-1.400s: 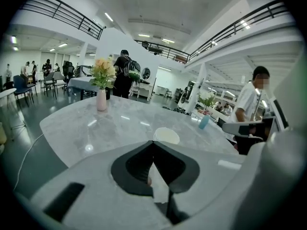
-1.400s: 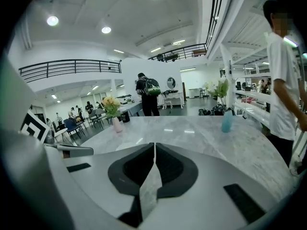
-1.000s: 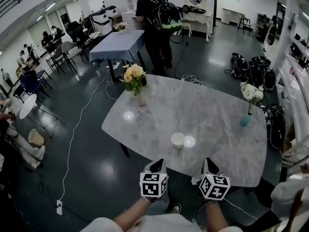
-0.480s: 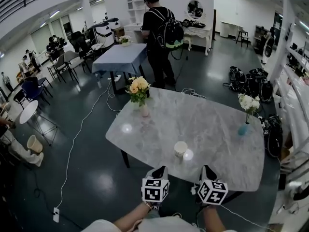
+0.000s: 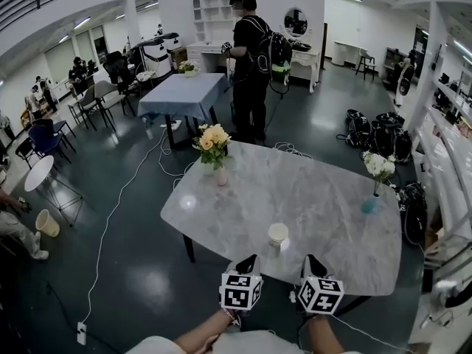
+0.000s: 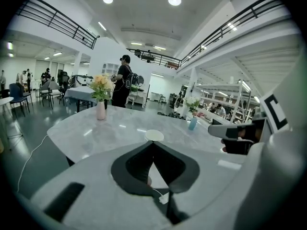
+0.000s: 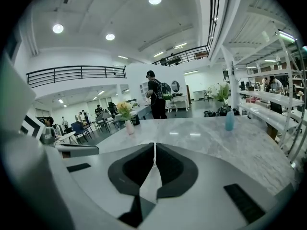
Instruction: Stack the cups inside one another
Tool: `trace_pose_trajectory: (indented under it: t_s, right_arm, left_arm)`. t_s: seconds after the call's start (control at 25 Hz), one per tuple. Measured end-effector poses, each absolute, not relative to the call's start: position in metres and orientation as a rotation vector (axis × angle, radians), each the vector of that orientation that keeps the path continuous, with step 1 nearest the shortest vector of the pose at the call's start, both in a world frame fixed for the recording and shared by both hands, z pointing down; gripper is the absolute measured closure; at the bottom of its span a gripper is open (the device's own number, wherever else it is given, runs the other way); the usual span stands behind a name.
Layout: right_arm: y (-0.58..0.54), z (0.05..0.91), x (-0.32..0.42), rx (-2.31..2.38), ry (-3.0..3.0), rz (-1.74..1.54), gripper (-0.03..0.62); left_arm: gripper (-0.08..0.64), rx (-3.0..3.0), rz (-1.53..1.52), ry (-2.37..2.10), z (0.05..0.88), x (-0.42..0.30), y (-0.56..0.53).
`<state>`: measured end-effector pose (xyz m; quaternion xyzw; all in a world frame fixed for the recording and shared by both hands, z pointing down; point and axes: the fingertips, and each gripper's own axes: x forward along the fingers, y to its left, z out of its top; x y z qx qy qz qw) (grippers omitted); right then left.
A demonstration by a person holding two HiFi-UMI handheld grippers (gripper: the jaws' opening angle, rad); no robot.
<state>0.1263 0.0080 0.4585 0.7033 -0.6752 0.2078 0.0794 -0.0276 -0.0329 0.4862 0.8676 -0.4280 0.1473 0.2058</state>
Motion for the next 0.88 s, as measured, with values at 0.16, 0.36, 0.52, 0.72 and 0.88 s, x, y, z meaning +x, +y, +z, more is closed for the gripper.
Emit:
trace_pose_trajectory:
  t_s: [0.16, 0.36, 0.52, 0.72, 0.88]
  right_arm:
    - [0.0076, 0.4579, 0.1264, 2.098, -2.010, 0.619, 0.577]
    - [0.0087, 0.4565, 0.1277, 2.067, -1.972, 0.534, 0.584]
    - [0.0099, 0.4585, 0.1317, 2.071, -1.961, 0.534, 0.584]
    - [0.0096, 0.4582, 0.1326, 2.085, -1.947, 0.539, 0.584]
    - [0.0145, 0.4590, 0.1322, 2.097, -1.948, 0.552, 0.584]
  left_arm:
    - [0.565, 2.418, 0.416, -1.182, 0.4867, -0.0276, -0.0363]
    - [0.565, 2.418, 0.421, -1.173, 0.4886, -0.0266, -0.0360]
    - [0.565, 2.412, 0.423, -1.170, 0.4923, -0.0240, -0.0343]
    - [0.565, 2.408, 0.425, -1.164, 0.4936, -0.0247, -0.0356]
    - [0.565, 2.410, 0.431, -1.154, 0.4960, -0.0240, -0.0310]
